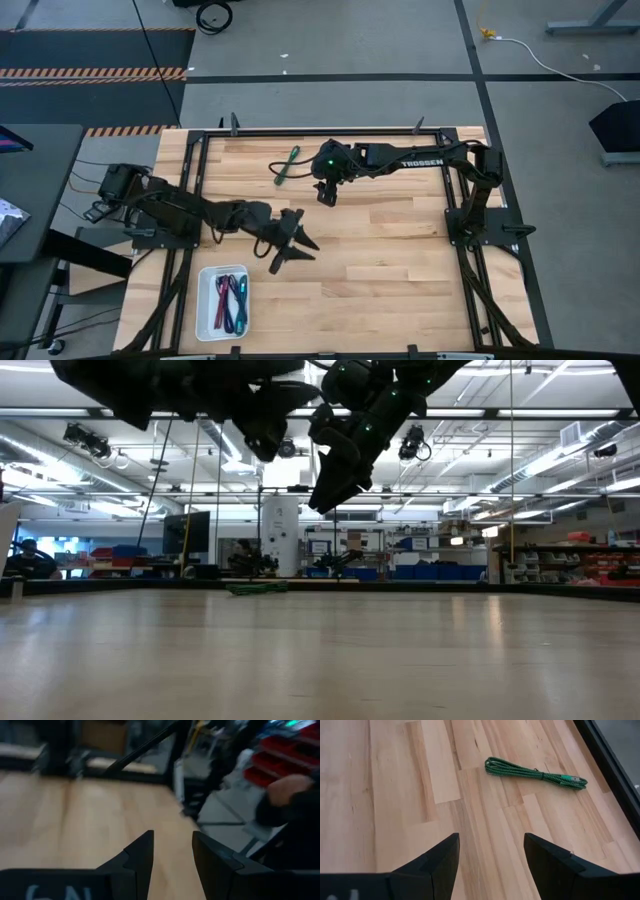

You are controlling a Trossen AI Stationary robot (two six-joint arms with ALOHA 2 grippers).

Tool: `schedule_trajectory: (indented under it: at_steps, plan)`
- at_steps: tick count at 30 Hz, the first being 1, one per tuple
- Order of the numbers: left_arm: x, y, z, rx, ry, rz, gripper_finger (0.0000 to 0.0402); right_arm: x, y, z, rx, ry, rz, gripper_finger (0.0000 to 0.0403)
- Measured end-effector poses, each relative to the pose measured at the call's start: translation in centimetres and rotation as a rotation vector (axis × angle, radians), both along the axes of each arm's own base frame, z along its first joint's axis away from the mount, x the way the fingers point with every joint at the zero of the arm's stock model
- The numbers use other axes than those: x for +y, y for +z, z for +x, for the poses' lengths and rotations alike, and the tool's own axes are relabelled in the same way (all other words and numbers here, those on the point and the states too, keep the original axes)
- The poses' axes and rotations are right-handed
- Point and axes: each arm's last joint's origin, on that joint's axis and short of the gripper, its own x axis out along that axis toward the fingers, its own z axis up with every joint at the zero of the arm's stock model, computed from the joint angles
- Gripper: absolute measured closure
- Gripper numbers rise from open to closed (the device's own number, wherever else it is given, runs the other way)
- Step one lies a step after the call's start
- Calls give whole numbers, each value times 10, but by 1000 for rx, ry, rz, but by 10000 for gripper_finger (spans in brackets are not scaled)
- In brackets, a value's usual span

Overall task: Pick and place USB-C Cables
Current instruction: Put the green charger cable into the bin

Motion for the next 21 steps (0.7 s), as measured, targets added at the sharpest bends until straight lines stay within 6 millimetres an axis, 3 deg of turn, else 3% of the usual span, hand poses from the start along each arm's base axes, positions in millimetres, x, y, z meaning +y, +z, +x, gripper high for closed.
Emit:
schedule_trajectory:
  at_steps: [10, 13, 21]
  plan:
    - [11, 20, -21, -25, 23, 62, 260, -1, 0, 0, 7, 32, -30, 175]
    - [22, 9, -37, -25, 76, 44, 260, -1, 0, 0, 8, 32, -30, 175]
    - [61, -35, -105, -109, 285, -187, 260, -4, 2, 2, -14, 77, -83, 175]
